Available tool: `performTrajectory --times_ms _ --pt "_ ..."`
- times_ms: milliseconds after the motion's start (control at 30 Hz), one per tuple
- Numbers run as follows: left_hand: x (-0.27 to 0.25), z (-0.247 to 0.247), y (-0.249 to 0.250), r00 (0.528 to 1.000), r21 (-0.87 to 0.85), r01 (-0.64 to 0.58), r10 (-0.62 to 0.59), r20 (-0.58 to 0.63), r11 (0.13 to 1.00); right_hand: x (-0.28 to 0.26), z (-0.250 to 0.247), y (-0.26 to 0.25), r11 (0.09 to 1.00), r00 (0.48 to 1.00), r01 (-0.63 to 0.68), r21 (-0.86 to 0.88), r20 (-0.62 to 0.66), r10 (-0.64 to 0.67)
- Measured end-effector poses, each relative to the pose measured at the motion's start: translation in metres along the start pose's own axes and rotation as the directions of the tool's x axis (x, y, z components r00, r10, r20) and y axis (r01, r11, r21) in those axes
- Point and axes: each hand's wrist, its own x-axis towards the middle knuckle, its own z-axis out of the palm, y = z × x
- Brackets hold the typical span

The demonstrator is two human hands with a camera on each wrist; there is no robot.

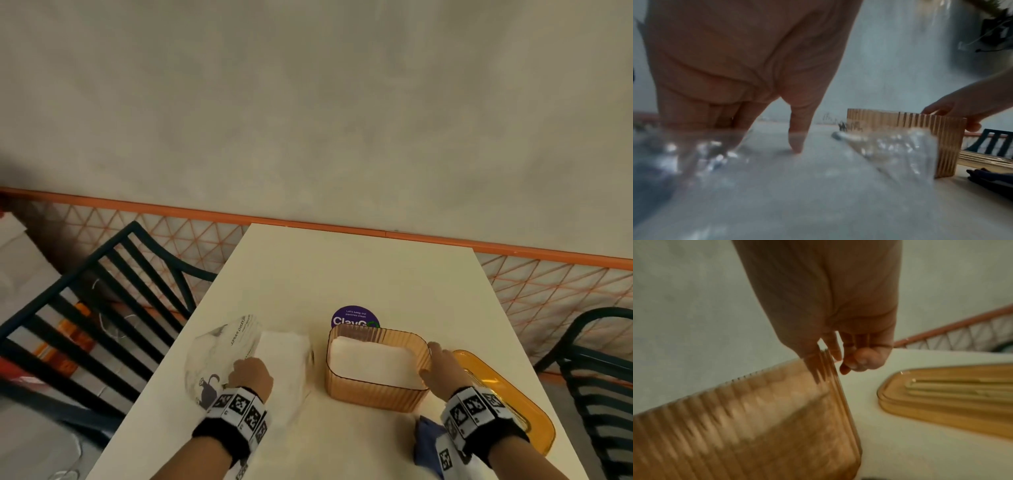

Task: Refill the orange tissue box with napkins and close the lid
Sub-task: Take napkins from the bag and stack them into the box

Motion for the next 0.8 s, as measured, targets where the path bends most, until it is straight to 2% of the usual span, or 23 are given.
performTrajectory --times_ms 133,233,333,433,500,600,667,733,800 --pt "0.004 0.008 -0.001 0.999 -0.058 0.046 -0.047 -0.027 0.997 0.003 0.009 0.001 0.999 0.999 -0.045 0.013 0.023 0.044" --pt "-0.002 0.012 0.001 0.988 -0.04 0.051 -0.057 -0.145 0.998 0.003 0.009 -0.002 0.998 0.998 -0.064 0.026 0.018 0.063" --pt "-0.002 0.017 0.0 0.973 0.005 0.004 -0.002 -0.233 1.0 0.002 0.01 -0.003 0.997 0.997 -0.071 0.015 0.004 0.071" --pt "-0.001 0.018 -0.003 0.971 -0.064 -0.059 0.043 -0.233 0.996 0.002 0.01 -0.004 0.997 0.997 -0.073 0.012 0.006 0.073" --pt "0.001 0.017 -0.004 0.98 -0.171 -0.09 0.056 -0.192 0.981 0.002 0.01 -0.004 0.997 0.997 -0.074 0.011 0.01 0.074" --pt "0.002 0.008 -0.008 0.997 -0.476 -0.057 0.028 -0.067 0.878 0.002 0.009 -0.004 0.998 0.997 -0.068 0.017 0.022 0.067" --pt "0.002 -0.001 -0.012 0.999 -0.615 -0.004 0.032 0.034 0.789 0.001 0.006 -0.003 0.998 0.998 -0.055 0.019 0.04 0.054" --pt "-0.003 -0.016 -0.016 0.991 -0.701 -0.01 0.102 0.089 0.713 0.001 -0.002 -0.001 0.999 0.999 -0.028 0.025 0.043 0.027" --pt "-0.012 -0.035 -0.019 0.975 -0.774 -0.051 0.2 0.099 0.631 0.0 -0.017 -0.002 0.997 0.999 0.026 0.069 -0.02 -0.025"
